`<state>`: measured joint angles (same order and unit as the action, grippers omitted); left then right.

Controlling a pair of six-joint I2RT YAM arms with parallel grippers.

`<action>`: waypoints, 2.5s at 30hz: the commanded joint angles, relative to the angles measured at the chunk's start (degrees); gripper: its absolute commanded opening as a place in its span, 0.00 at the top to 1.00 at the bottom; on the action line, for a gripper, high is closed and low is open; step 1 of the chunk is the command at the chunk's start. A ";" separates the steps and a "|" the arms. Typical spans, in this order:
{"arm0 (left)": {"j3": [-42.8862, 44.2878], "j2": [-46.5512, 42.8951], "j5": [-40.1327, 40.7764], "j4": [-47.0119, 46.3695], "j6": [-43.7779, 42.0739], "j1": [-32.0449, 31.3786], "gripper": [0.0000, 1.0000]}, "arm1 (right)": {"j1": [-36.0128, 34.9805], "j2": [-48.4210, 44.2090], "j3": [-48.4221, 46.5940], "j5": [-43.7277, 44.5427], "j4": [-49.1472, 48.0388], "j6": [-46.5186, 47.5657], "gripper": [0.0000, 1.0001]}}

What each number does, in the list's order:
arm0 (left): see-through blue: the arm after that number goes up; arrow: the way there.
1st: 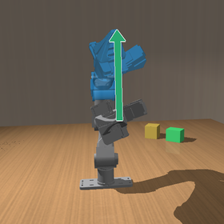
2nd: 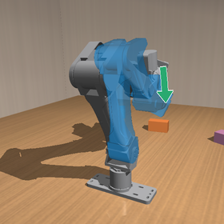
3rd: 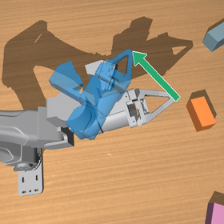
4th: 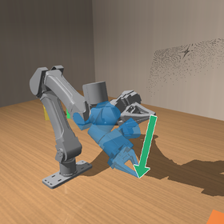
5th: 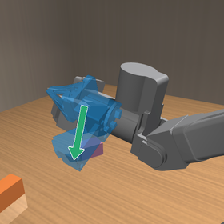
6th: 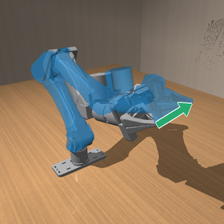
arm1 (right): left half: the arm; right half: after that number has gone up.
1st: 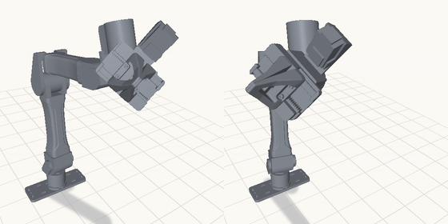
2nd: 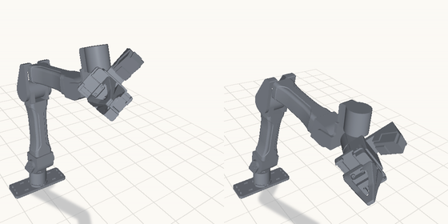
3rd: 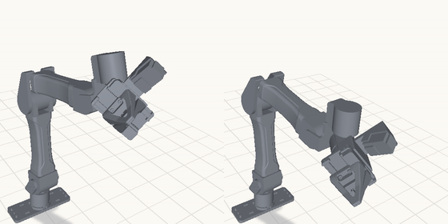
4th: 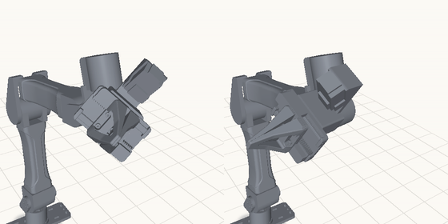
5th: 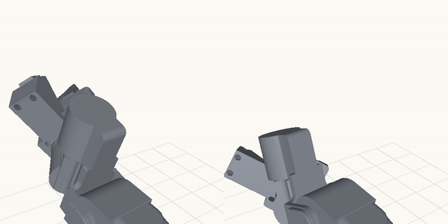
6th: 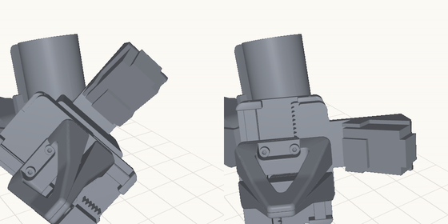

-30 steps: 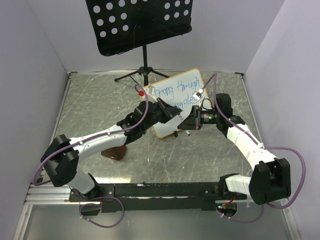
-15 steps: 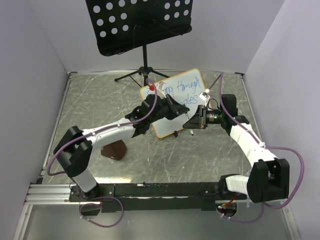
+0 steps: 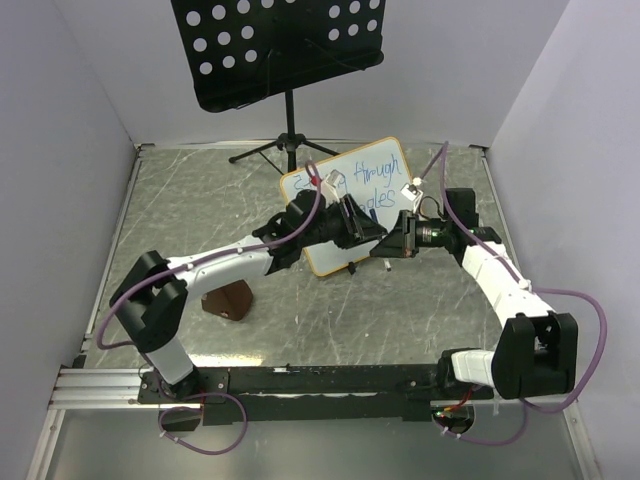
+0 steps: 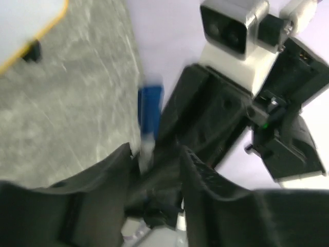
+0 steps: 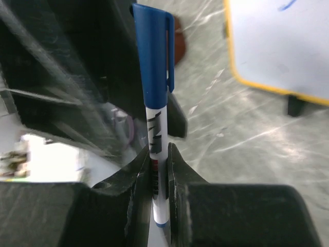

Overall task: Write a sentence on the whiteboard
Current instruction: Insert the whiteboard marker without the cap into the pen cap, then put down the whiteboard marker on the whiteboard marker, then reset both arms

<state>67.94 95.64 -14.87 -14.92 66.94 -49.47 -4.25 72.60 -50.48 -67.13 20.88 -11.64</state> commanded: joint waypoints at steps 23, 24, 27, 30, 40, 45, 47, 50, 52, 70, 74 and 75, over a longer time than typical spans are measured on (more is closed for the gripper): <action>-11.58 -32.08 -1.47 13.88 -13.33 2.80 0.00 | 3.99 -10.19 -2.87 -1.07 34.54 61.78 1.00; -12.56 -32.53 -2.61 12.73 -13.15 2.89 0.00 | 3.99 -10.54 -2.96 -0.98 36.49 64.17 1.00; -13.98 -33.06 -3.40 11.75 -13.67 3.24 0.01 | 3.99 -11.77 -2.79 -1.25 39.75 68.93 1.00; -13.80 -32.79 -4.46 12.01 -14.82 3.24 0.01 | 3.90 -13.09 -1.47 0.33 37.84 67.90 1.00; -11.41 -37.71 19.53 25.83 -25.99 4.03 0.03 | 1.79 -3.34 6.79 43.92 22.11 52.96 0.95; -14.41 -40.70 18.92 24.94 -24.84 7.62 0.03 | 1.70 2.44 7.59 49.19 18.76 50.40 0.90; -15.03 -41.23 18.65 25.29 -25.01 8.25 0.03 | 1.70 4.65 7.59 49.46 17.62 49.96 0.84; -14.95 -42.02 19.27 25.99 -25.54 8.69 0.03 | 1.61 7.03 7.68 49.56 16.74 49.26 0.70; -14.77 -42.55 19.62 26.34 -25.80 8.78 0.03 | 1.70 8.00 7.07 49.30 17.17 48.55 0.59; -1.33 -47.38 24.28 41.54 -34.41 15.90 0.03 | 13.13 -19.68 -15.09 52.35 16.83 17.01 0.00; 0.26 -46.16 24.28 43.57 -35.91 16.07 0.03 | 13.13 -22.49 -15.62 55.88 15.86 15.78 0.00; 0.09 -46.15 24.19 44.00 -36.00 16.16 0.03 | 13.13 -22.67 -15.44 56.49 15.68 15.51 0.00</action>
<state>66.06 48.97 8.54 26.00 33.80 -33.71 8.88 50.74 -64.69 -16.64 38.76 9.74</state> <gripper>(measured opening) 0.967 0.997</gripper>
